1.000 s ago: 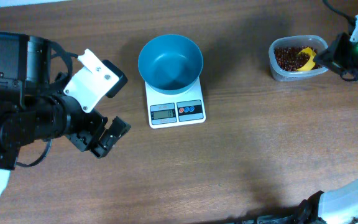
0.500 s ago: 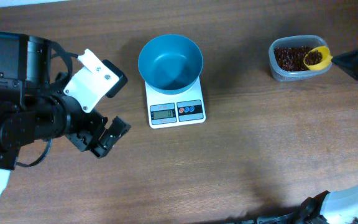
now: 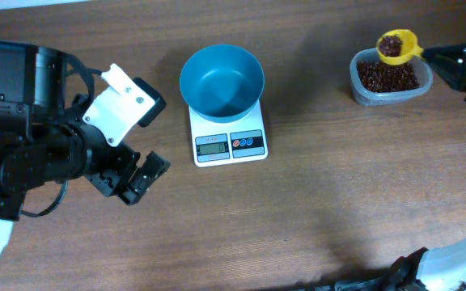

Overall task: Scoop item into bowl and weigh 50g on scale
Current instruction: 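Scoop beans and lift the yellow scoop out of the tub, then move the scoop over the teal bowl and tip beans in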

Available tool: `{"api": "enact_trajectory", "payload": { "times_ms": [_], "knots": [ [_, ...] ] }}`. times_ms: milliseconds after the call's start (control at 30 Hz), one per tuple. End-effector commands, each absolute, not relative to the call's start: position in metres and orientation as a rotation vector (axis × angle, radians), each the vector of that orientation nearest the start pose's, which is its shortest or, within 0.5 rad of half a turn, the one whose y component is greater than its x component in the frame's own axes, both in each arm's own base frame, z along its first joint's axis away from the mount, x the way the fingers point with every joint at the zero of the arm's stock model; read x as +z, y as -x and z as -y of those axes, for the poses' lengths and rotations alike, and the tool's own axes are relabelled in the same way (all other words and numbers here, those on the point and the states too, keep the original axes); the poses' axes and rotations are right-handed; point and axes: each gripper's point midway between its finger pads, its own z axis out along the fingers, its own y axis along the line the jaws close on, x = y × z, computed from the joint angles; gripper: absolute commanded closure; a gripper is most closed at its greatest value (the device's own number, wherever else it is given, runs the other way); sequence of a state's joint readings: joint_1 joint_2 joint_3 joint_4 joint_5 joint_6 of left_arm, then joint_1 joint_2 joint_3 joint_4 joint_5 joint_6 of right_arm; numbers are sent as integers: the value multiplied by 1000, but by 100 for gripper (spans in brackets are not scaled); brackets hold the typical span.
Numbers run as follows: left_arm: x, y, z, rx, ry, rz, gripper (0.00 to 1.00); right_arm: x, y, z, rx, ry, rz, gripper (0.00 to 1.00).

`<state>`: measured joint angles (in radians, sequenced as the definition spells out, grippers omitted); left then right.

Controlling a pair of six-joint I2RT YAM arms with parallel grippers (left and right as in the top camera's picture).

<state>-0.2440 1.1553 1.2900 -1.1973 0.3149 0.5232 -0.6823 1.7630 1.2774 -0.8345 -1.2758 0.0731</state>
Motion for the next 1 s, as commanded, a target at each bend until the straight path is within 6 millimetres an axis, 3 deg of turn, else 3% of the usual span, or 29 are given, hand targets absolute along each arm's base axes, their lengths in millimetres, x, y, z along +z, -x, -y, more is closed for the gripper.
{"api": "enact_trajectory", "payload": {
  "times_ms": [0, 200, 400, 533, 633, 733, 967],
  "knots": [
    [240, -241, 117, -328, -1068, -2350, 1, 202, -381, 55, 1536, -476, -2070, 96],
    [240, -241, 117, -328, -1068, -2350, 1, 205, -391, -17, 1636, -285, -2155, 96],
    [240, -241, 117, -328, -1068, -2350, 1, 223, -413, -91, 1699, -53, -2156, 96],
    [240, -240, 117, -328, -1068, -2350, 1, 227, -410, -134, 1711, 97, -2162, 96],
    [240, -241, 117, -328, -1068, -2350, 1, 219, -412, -150, 1621, 183, -2176, 96],
    [240, -241, 117, -327, -1067, -2350, 1, 212, -408, -172, 1504, 381, -2145, 96],
    [240, -240, 117, -328, -1068, -2350, 1, 188, -417, -189, 1126, 704, -2081, 96]
  ]
}}
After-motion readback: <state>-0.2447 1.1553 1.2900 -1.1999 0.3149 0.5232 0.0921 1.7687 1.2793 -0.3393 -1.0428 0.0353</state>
